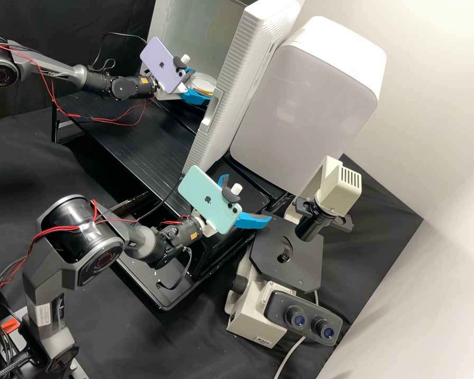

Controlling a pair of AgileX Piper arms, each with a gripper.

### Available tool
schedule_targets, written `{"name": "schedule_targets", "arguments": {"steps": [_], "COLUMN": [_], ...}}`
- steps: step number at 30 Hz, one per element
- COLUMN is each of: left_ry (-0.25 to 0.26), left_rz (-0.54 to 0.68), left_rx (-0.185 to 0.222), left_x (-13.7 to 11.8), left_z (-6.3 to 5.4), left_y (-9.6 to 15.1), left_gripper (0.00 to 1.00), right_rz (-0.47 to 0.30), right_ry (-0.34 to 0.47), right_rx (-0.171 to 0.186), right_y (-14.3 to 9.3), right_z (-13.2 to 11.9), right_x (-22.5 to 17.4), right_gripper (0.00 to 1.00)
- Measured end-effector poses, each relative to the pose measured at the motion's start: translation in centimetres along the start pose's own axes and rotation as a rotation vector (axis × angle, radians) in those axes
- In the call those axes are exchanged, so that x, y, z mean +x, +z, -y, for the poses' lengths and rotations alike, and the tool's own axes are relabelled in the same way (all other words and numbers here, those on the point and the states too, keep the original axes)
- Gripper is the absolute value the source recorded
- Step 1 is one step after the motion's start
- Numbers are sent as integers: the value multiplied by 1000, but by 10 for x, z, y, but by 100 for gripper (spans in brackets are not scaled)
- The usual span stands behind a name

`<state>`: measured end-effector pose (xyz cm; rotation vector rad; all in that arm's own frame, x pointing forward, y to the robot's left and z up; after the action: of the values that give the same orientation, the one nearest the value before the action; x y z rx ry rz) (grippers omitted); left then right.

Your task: Take the petri dish out of the incubator

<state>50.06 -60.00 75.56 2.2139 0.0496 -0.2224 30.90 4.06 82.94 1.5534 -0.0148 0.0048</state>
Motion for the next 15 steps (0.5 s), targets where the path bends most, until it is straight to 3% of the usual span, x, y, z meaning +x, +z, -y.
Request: {"name": "schedule_targets", "arguments": {"steps": [10,15], "left_ry": [15,2], "left_rz": [35,76], "left_rx": [-9,-23], "left_x": [-13,-29], "left_z": [8,4], "left_y": [0,3], "left_gripper": [0,0], "right_rz": [0,0], "right_ry": [0,0], "right_rx": [0,0], "right_y": [0,0], "right_z": [0,0], "right_x": [0,0], "right_gripper": [100,100]}}
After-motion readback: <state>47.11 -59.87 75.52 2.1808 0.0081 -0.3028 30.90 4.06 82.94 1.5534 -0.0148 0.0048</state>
